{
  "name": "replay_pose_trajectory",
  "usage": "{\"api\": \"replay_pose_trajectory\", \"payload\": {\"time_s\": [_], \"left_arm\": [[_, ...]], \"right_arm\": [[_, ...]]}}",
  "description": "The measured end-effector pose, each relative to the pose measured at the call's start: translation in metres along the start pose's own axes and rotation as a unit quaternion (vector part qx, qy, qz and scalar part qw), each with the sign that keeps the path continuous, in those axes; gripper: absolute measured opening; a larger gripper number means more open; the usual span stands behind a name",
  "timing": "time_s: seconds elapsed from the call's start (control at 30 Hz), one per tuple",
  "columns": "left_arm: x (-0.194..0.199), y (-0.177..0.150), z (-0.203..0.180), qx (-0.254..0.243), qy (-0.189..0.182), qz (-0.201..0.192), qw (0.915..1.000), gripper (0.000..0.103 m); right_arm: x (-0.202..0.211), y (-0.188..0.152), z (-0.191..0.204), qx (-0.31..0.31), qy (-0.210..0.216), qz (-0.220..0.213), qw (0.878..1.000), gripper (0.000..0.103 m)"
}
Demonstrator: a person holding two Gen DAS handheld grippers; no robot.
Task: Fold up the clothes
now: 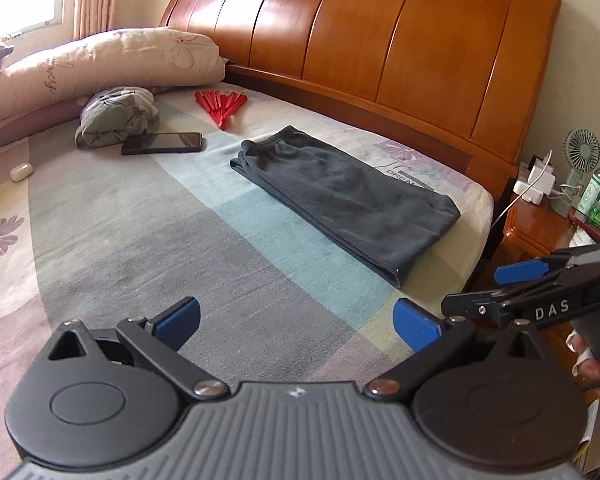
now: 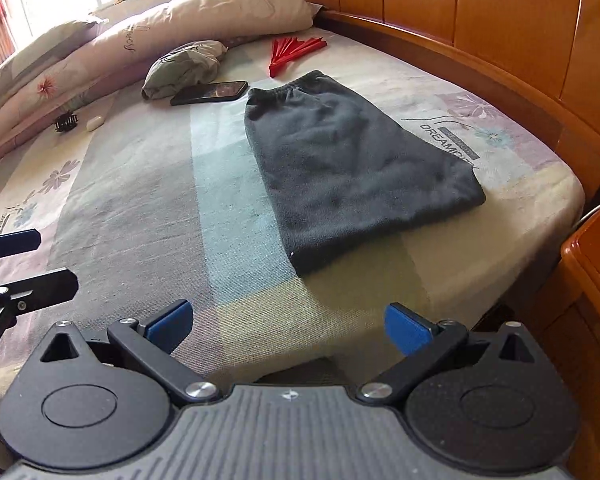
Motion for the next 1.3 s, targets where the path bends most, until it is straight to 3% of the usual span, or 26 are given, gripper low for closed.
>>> {"api": "replay_pose_trajectory", "payload": {"time_s": [0.63,1.3], "left_arm": [[0.014,-0.010,-0.014,0.014,-0.005,0.014,0.9998,0.102],[0.015,-0.006,-0.015,0.016,0.008,0.019,0.9997,0.102]], "right_arm": [[0.041,-0.011,0.021,0.019,-0.020,-0.028,0.999,0.103],[0.043,-0.008,0.018,0.008,-0.023,-0.032,0.999,0.103]]}}
Point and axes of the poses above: each gripper's, at about its wrist camera, not at the fingertips, and x roughly against the way its jaws point, z to its left, y to its top, the point moved 2 cm from there along -x, roughly the way its jaws point, and after that the axes turned 7 degrees about -y, right-handed, at the moved point
